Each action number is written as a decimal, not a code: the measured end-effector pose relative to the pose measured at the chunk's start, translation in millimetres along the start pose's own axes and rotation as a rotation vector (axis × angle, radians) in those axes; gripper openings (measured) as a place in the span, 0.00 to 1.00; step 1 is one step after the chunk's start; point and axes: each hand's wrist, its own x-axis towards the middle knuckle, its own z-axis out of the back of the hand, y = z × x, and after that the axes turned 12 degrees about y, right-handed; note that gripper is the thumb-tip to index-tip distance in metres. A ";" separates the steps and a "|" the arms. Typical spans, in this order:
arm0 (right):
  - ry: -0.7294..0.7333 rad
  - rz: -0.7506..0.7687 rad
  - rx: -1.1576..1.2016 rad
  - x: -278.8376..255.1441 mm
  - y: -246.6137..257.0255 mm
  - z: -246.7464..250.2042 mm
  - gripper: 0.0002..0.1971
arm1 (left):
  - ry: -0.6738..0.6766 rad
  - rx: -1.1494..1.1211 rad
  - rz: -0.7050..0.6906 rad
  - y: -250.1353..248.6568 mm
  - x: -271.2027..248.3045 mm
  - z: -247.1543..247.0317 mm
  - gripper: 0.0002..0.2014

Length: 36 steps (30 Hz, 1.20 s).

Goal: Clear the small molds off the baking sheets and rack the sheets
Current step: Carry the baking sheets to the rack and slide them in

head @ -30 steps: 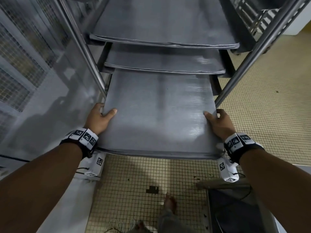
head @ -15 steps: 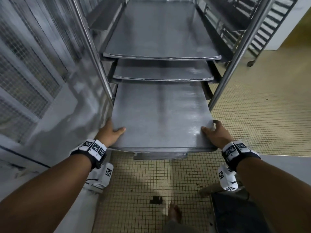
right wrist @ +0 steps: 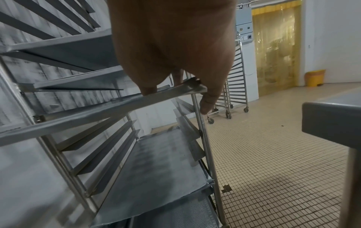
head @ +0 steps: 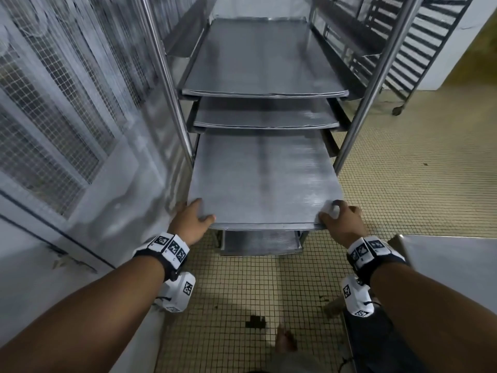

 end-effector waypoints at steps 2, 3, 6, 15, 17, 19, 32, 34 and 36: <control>-0.007 0.007 -0.089 -5.4 3.9 -7.4 0.40 | 0.009 0.069 -0.020 -5.4 -9.3 -4.4 0.41; -0.001 0.042 -0.156 -8.6 7.1 -11.8 0.47 | 0.032 0.104 -0.037 -7.6 -13.0 -6.3 0.45; -0.008 0.161 -0.282 -18.3 17.6 -27.5 0.53 | 0.067 0.234 -0.077 -9.3 -15.8 -10.0 0.52; -0.048 0.362 -0.406 -35.9 28.4 -54.3 0.29 | -0.042 0.353 -0.414 -31.3 -12.8 -30.8 0.14; -0.083 0.405 -0.440 -37.4 30.9 -54.7 0.24 | -0.042 0.330 -0.444 -34.9 -12.3 -33.0 0.11; -0.089 0.428 -0.466 -39.6 31.5 -55.1 0.23 | -0.043 0.322 -0.457 -34.9 -10.9 -34.1 0.09; -0.218 0.539 -0.638 -32.3 34.9 -51.0 0.19 | -0.134 0.308 -0.471 -27.8 -5.9 -40.0 0.07; -0.186 0.525 -0.602 -28.6 31.5 -49.7 0.22 | -0.166 0.323 -0.450 -22.5 -5.5 -42.3 0.17; -0.155 0.512 -0.564 -25.2 24.1 -48.0 0.25 | -0.151 0.364 -0.403 -18.6 -5.3 -42.1 0.27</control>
